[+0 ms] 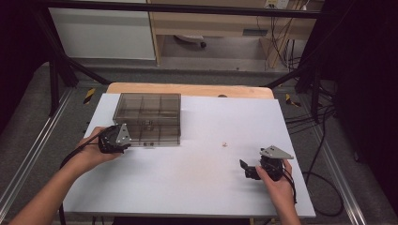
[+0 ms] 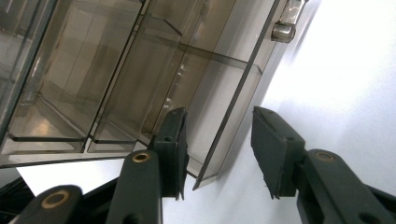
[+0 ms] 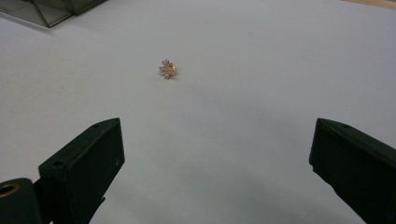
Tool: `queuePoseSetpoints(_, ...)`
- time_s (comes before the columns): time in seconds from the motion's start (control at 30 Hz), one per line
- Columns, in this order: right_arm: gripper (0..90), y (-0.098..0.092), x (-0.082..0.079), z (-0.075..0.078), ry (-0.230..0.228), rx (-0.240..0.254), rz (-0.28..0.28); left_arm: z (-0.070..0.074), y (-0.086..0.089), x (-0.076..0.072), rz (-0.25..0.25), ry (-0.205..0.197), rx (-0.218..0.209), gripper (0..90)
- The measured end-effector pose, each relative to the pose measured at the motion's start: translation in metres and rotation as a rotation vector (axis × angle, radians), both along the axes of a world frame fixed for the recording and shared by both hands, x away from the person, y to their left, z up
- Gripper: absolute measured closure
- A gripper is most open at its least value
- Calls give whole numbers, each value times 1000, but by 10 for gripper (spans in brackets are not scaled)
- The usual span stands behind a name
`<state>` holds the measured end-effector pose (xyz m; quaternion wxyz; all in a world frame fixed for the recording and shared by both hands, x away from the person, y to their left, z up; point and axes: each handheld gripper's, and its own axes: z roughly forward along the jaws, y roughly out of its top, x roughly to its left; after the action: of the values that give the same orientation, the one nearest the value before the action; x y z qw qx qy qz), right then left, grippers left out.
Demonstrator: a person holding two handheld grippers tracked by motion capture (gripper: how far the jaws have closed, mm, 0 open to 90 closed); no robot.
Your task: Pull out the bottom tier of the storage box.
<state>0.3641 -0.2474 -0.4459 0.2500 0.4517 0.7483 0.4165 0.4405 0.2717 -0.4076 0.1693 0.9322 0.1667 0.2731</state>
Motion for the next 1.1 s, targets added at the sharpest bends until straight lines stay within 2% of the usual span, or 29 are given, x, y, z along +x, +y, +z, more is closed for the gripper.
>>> queuePoseSetpoints(0.2,39,1,1,-1,1,-6,3,-4,-2,3,-7,18,-4,577)
queuePoseSetpoints(0.37,39,1,0,0,3,-7,6,-8,-7,7,6,56,-2,585)
queuePoseSetpoints(0.47,39,1,1,-1,3,-7,6,-8,-10,10,7,58,-16,612)
queuePoseSetpoints(0.7,39,1,0,0,3,-7,9,-10,-16,14,-6,77,4,678)
queuePoseSetpoints(1.1,39,1,0,0,4,-6,12,-13,-22,16,-21,89,29,691)
